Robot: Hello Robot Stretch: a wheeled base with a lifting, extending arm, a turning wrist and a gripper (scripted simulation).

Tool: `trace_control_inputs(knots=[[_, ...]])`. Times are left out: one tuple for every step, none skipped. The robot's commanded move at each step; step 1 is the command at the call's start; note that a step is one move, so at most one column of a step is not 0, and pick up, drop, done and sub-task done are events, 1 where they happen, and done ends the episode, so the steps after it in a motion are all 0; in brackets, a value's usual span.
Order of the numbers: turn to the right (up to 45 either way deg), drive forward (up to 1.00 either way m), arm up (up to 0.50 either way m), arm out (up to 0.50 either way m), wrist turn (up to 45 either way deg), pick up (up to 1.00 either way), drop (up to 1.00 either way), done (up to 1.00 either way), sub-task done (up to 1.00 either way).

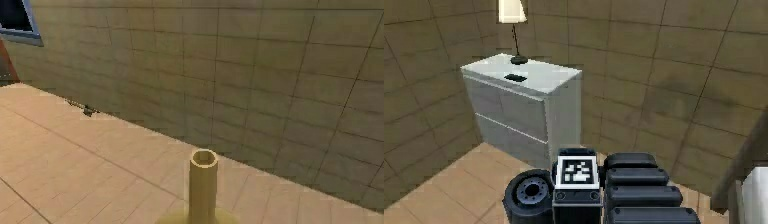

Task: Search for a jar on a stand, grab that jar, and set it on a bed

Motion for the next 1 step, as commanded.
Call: trace_control_inputs(knots=[[-45.0, 0.00, 0.00, 0.00, 0.0, 0.00, 0.00, 0.00, 0.00]])
